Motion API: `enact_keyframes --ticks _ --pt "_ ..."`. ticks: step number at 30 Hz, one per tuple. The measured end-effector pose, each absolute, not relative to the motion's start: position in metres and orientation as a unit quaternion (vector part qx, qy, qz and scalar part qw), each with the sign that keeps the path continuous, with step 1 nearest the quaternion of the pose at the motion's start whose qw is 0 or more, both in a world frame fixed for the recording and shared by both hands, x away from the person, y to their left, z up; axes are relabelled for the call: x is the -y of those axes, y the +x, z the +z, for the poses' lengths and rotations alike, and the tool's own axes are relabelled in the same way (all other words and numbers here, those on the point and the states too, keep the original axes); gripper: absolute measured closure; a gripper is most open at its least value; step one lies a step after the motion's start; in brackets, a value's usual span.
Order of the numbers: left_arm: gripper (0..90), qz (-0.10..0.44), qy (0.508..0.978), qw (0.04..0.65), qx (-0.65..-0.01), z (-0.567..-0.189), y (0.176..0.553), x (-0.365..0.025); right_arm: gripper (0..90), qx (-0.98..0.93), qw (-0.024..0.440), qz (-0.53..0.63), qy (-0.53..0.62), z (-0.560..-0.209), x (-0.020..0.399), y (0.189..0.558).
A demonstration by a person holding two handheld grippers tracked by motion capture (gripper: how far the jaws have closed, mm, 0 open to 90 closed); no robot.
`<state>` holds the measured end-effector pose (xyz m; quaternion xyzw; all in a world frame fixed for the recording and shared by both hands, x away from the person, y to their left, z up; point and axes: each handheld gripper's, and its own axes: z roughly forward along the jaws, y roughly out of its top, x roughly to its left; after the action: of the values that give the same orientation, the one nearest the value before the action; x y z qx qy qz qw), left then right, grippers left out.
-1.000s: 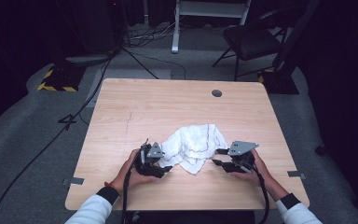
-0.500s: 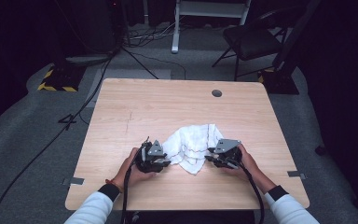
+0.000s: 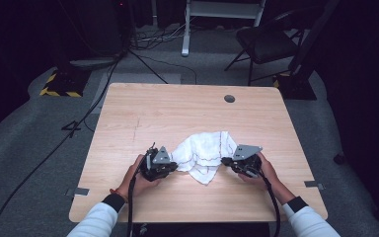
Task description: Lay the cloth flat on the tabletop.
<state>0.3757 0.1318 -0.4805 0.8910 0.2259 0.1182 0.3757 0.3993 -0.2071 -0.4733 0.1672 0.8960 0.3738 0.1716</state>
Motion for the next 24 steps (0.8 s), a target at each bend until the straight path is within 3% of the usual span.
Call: enact_keyframes --ticks 24 --pt "84.9 0.15 0.85 0.467 -0.193 -0.419 0.35 -0.144 87.8 -0.852 0.204 0.45 0.172 -0.409 0.24 0.355"
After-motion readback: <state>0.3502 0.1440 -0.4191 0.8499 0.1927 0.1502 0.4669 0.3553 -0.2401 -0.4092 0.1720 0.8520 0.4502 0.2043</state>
